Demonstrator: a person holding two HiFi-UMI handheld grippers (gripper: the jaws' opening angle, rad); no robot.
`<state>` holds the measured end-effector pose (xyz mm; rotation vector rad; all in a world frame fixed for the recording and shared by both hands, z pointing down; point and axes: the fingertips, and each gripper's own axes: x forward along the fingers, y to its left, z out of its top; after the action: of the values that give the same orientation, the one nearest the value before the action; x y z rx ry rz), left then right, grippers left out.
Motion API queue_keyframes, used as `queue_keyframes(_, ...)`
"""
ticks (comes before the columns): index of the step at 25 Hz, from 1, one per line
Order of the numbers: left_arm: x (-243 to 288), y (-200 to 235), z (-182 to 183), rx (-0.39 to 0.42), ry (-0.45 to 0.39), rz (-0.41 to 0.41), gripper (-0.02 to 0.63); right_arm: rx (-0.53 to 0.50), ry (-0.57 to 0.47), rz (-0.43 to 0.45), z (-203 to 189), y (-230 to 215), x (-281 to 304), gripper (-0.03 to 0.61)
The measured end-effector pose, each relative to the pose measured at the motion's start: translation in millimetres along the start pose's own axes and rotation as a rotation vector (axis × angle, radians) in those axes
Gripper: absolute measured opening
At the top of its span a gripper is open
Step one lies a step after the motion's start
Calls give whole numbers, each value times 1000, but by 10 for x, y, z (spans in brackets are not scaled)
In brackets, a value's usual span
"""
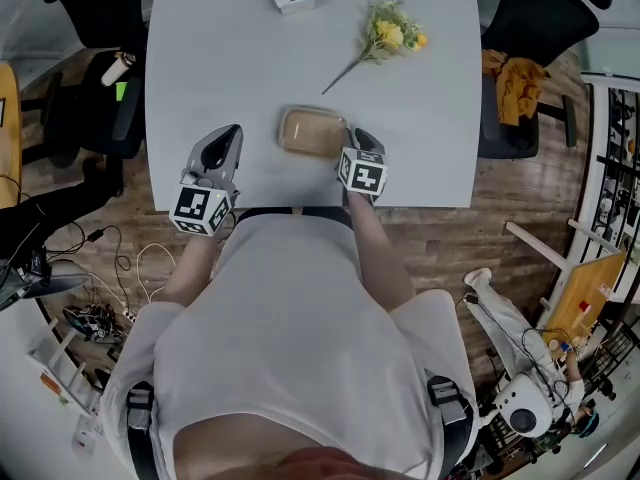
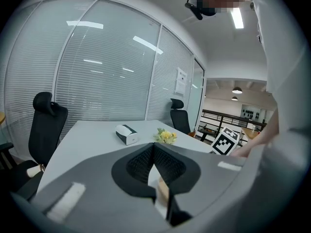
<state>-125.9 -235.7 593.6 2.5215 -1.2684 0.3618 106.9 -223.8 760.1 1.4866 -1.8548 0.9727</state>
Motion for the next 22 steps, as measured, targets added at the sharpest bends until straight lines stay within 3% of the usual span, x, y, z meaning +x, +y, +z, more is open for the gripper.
queue_keyframes(22, 17, -100, 82, 2, -58, -61, 11, 23, 42, 21, -117, -24, 96, 78)
